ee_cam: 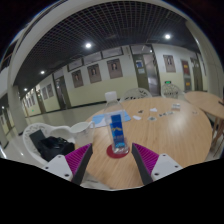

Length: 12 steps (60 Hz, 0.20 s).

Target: Pour water

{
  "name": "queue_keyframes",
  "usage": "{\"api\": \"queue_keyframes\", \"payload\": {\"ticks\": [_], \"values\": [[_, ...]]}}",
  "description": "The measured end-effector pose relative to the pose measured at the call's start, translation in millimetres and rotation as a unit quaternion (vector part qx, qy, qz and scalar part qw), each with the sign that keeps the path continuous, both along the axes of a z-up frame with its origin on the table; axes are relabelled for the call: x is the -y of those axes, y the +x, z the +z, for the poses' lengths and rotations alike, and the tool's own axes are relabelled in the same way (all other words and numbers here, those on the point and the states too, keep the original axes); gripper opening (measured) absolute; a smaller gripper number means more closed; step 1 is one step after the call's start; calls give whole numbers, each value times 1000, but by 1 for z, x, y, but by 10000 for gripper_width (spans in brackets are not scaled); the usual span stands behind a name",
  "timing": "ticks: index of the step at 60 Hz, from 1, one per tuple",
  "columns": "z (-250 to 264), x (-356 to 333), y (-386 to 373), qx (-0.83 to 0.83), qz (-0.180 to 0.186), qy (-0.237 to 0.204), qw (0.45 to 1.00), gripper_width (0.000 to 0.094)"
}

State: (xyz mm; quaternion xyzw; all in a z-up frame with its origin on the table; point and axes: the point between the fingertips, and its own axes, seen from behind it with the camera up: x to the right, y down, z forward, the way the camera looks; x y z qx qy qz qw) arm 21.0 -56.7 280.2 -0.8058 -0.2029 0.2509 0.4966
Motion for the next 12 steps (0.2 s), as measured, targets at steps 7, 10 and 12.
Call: {"api": "queue_keyframes", "payload": {"ticks": [7,10,12], "values": [[-9,28,8,-28,31,-44,998,837],[5,22,4,-33,39,-57,997,835],[2,30,4,-38,45,-64,996,833]]}}
